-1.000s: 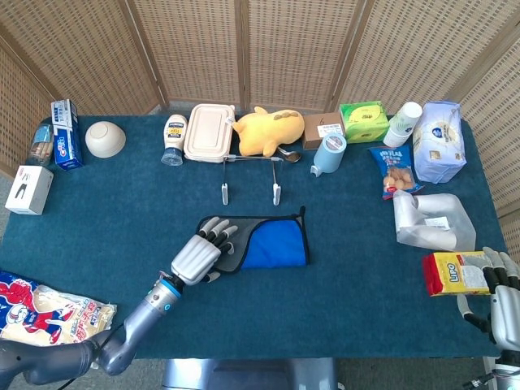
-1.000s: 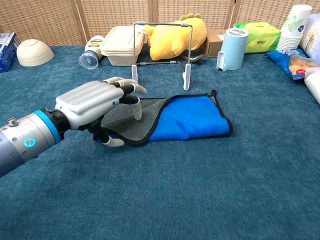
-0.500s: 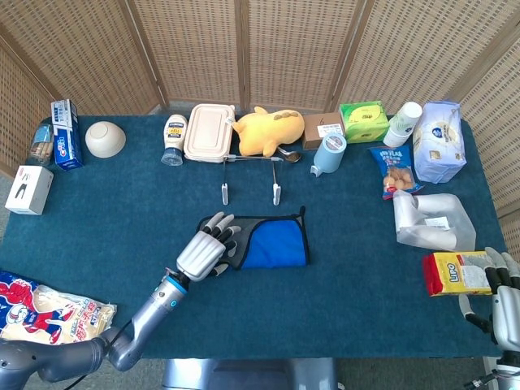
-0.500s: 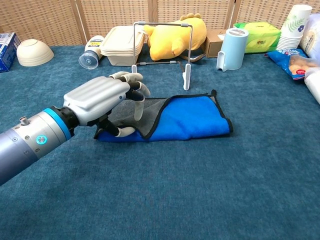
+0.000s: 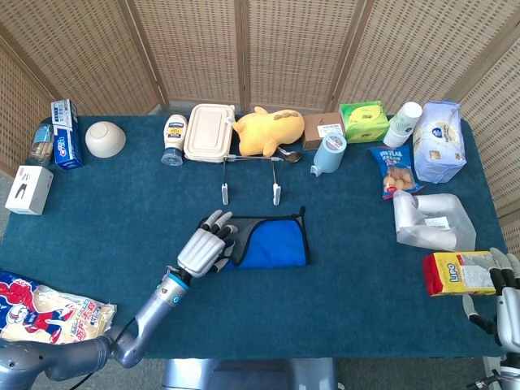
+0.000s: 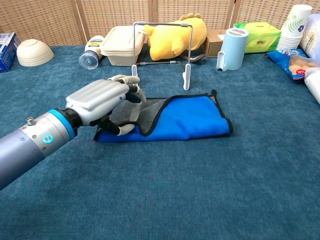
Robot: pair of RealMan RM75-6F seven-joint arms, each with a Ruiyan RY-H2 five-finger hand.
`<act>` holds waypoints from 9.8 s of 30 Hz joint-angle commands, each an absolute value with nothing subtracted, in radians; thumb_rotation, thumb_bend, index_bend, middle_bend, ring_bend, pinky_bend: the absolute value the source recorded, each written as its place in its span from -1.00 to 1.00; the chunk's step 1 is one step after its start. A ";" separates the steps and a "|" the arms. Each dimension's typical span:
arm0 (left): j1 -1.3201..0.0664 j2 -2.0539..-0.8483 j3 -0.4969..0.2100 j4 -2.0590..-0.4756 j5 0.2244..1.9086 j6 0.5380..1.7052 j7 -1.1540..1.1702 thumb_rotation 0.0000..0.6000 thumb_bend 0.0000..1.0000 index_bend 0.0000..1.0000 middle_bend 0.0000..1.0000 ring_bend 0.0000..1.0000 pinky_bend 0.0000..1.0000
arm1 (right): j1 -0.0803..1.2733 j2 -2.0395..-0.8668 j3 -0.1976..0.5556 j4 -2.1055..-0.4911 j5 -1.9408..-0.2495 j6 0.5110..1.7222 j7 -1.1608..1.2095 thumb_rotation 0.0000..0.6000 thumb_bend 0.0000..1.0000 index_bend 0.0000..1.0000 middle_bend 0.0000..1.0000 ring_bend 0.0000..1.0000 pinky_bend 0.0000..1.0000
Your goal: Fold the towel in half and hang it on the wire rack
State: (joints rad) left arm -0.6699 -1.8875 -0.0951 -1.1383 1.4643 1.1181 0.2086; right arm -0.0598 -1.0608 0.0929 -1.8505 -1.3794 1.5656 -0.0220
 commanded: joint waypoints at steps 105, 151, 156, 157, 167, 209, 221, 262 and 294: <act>-0.618 -1.665 -0.125 -1.363 1.350 1.088 0.264 1.00 -0.50 -0.20 -0.75 -1.00 -1.00 | -0.056 -1.056 0.094 -1.878 -1.388 1.561 -0.038 1.00 -0.30 -0.54 -0.78 -1.00 -1.00; -0.775 -1.768 0.013 -0.864 1.678 1.078 0.043 1.00 -0.50 -0.46 -0.81 -1.00 -1.00 | -0.049 -1.066 0.100 -1.939 -1.366 1.572 -0.135 1.00 -0.31 -0.55 -0.78 -1.00 -1.00; -0.774 -1.789 0.005 -0.843 1.669 1.093 0.032 1.00 -0.50 -0.46 -0.80 -1.00 -1.00 | -0.047 -1.067 0.101 -1.941 -1.361 1.570 -0.139 1.00 -0.30 -0.55 -0.78 -1.00 -1.00; -0.774 -1.792 0.003 -0.840 1.665 1.095 0.029 1.00 -0.50 -0.46 -0.80 -1.00 -1.00 | -0.046 -1.068 0.102 -1.940 -1.361 1.570 -0.140 1.00 -0.30 -0.55 -0.78 -1.00 -1.00; -0.777 -1.813 -0.011 -0.831 1.651 1.116 -0.021 1.00 -0.50 -0.42 -0.76 -1.00 -1.00 | -0.043 -1.071 0.105 -1.944 -1.355 1.568 -0.147 1.00 -0.31 -0.56 -0.78 -1.00 -1.00; -0.836 -1.874 -0.040 -0.770 1.623 1.121 -0.218 1.00 -0.12 0.44 -0.47 -0.98 -1.00 | -0.048 -1.070 0.111 -1.953 -1.345 1.586 -0.153 1.00 -0.30 -0.57 -0.78 -1.00 -1.00; -0.845 -1.678 -0.136 -1.095 1.566 1.159 -0.162 1.00 -0.08 0.51 -0.39 -0.90 -1.00 | -0.045 -1.080 0.113 -1.940 -1.355 1.582 -0.126 1.00 -0.30 -0.57 -0.78 -1.00 -1.00; -1.159 -1.522 -0.543 -1.430 0.845 1.034 0.424 1.00 0.01 0.55 -0.35 -0.89 -1.00 | -0.067 -1.101 0.111 -1.781 -1.349 1.558 0.099 1.00 -0.31 -0.58 -0.78 -1.00 -1.00; -1.368 -1.787 -0.529 -0.780 0.787 0.876 0.347 1.00 0.00 0.52 -0.36 -0.89 -1.00 | -0.099 -1.081 0.113 -1.836 -1.326 1.596 0.030 1.00 -0.31 -0.60 -0.78 -1.00 -1.00</act>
State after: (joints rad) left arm -1.3544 -1.7611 -0.5360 -0.8220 0.7837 0.8950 0.3582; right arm -0.0983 -1.0821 0.1127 -1.8354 -1.3263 1.5953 0.0304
